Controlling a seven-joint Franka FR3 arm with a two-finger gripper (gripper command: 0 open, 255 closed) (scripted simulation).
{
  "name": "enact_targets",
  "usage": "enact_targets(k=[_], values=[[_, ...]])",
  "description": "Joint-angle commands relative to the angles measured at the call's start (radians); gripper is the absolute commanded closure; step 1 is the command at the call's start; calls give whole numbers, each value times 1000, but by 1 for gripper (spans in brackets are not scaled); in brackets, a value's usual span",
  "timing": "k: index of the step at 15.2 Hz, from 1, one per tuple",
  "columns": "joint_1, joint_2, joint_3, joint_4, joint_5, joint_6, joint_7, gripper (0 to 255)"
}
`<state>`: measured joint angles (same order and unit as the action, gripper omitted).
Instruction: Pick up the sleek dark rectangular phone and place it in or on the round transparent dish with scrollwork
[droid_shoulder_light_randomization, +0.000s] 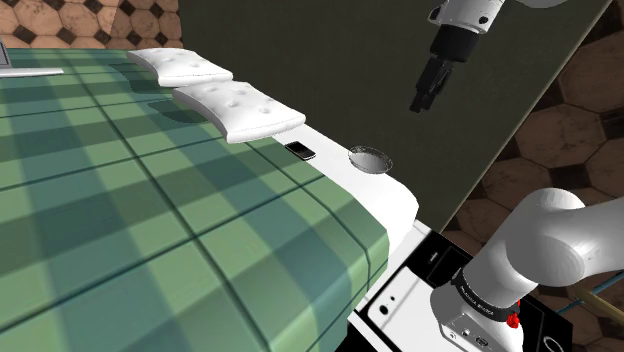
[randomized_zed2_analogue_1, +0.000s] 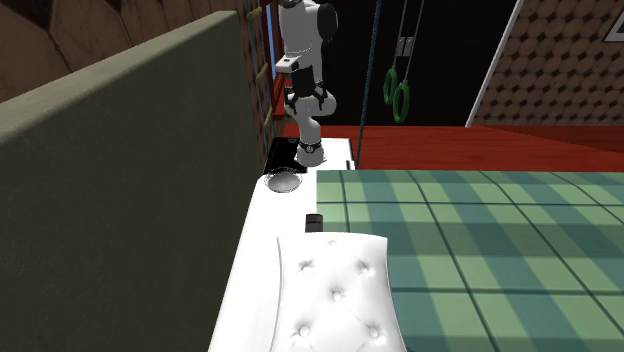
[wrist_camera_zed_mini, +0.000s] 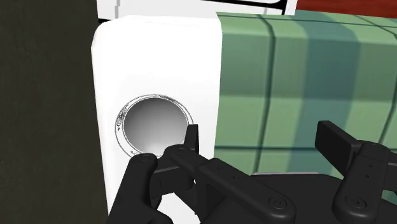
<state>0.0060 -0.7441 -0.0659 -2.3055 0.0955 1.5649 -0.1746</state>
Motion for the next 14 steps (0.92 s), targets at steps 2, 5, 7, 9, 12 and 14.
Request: enact_targets(k=[2,5,7,9,12,14], values=[[2,30,3,-1,1,29,-1,0],[9,125,12,6,2,114,-3,0],[13,191,17,17,3,167,-4,0],[17,261,22,33,3,217,-5,0],[22,368,28,68,3,286,-5,0],[26,441,32,98,2,327,-5,0]])
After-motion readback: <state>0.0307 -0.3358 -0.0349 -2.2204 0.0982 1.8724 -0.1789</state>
